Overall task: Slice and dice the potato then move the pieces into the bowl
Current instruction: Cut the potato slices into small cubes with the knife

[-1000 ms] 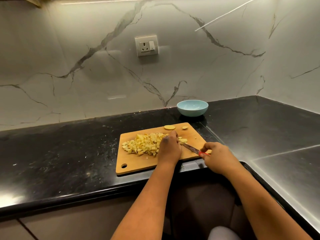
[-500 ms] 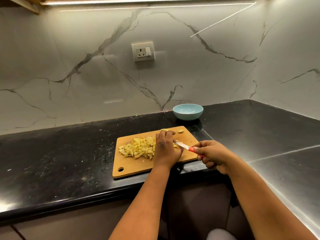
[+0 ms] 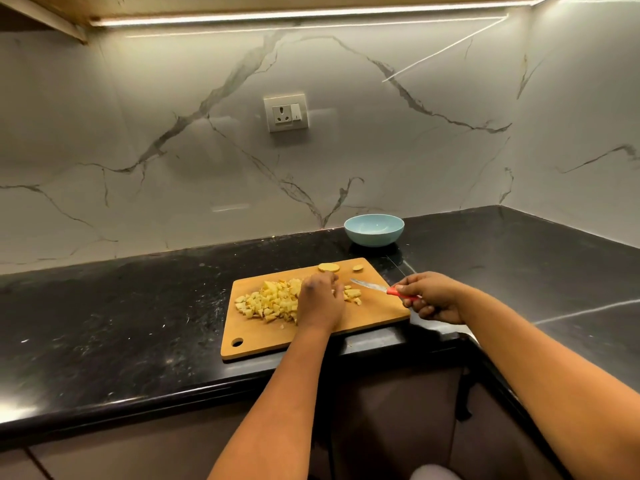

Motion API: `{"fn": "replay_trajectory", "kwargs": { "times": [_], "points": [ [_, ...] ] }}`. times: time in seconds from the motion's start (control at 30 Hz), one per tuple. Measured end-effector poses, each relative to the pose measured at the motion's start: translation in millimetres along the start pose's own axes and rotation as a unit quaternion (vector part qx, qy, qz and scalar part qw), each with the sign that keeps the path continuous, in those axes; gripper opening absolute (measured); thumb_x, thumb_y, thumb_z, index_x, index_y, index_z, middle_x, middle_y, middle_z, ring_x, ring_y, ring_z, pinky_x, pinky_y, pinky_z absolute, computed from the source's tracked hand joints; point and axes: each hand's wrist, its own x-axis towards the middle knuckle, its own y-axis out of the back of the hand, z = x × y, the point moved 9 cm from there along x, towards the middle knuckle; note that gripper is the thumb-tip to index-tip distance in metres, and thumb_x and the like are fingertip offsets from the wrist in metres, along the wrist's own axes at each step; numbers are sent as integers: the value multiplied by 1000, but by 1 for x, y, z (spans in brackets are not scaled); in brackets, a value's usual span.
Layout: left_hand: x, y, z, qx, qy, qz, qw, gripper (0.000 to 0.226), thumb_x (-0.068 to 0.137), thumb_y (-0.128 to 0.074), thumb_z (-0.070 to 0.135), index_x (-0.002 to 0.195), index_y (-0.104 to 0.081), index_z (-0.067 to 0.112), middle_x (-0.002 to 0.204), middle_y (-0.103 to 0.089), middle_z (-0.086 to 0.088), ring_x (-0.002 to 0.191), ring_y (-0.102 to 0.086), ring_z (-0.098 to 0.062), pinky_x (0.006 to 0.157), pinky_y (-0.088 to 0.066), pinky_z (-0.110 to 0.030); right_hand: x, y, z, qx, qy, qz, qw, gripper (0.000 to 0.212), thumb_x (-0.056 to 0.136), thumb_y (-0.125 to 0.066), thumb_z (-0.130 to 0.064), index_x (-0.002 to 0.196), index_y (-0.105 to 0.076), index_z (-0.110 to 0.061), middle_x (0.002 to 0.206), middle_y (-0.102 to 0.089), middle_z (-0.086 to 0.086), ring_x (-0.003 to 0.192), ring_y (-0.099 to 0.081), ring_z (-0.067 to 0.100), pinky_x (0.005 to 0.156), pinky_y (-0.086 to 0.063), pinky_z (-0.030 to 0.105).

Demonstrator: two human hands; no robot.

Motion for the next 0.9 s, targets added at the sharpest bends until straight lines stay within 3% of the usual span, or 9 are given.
{"fn": "replay_trajectory", "kwargs": {
  "times": [0.13, 0.23, 0.43, 0.7, 0.8, 0.9],
  "points": [
    [-1, -32, 29, 100, -104, -177, 974, 45, 94, -58, 43, 135, -55, 24, 142, -51, 0, 132, -43, -21, 108, -38, -36, 14, 4, 14, 100, 7, -6, 995, 23, 102, -43, -10, 118, -56, 0, 63, -50, 6, 40, -32, 4, 33, -27, 12],
    [0, -54, 39, 131, -131, -240, 953, 42, 99, -50, 42, 137, -54, 23, 145, -48, -2, 133, -42, -22, 111, -34, -37, 19, 6, 10, 152, 29, 8, 988, 21, 102, -41, -9, 116, -54, 0, 65, -48, 6, 40, -31, 3, 33, -26, 11],
    [12, -45, 29, 165, -130, -184, 960, 22, 100, -49, 24, 116, -61, 14, 120, -59, -7, 109, -54, -22, 95, -48, -35, 24, 2, 7, 157, 64, 37, 985, 20, 102, -42, -7, 114, -56, 1, 66, -49, 9, 40, -31, 4, 33, -27, 12],
    [24, -4, 7, 204, -76, -67, 974, 24, 100, -48, 14, 121, -60, 17, 107, -62, -10, 95, -56, -22, 87, -50, -32, 27, -6, -6, 65, 130, 85, 986, 17, 97, -56, -21, 107, -62, -8, 69, -56, 9, 46, -38, 9, 40, -33, 19],
    [31, 3, 7, 211, -55, -56, 974, 26, 101, -44, 15, 123, -58, 17, 108, -63, -11, 96, -56, -24, 86, -46, -34, 26, -4, -15, 58, 176, 114, 976, 18, 96, -60, -27, 106, -62, -13, 68, -58, 8, 47, -40, 10, 42, -34, 22],
    [40, 3, 6, 202, -34, -61, 977, 28, 98, -55, 18, 126, -54, 18, 109, -65, -7, 102, -56, -23, 88, -46, -36, 32, -6, -14, 64, 186, 121, 973, 19, 95, -61, -28, 105, -63, -13, 64, -58, 8, 45, -39, 10, 41, -33, 22]
  ]
}}
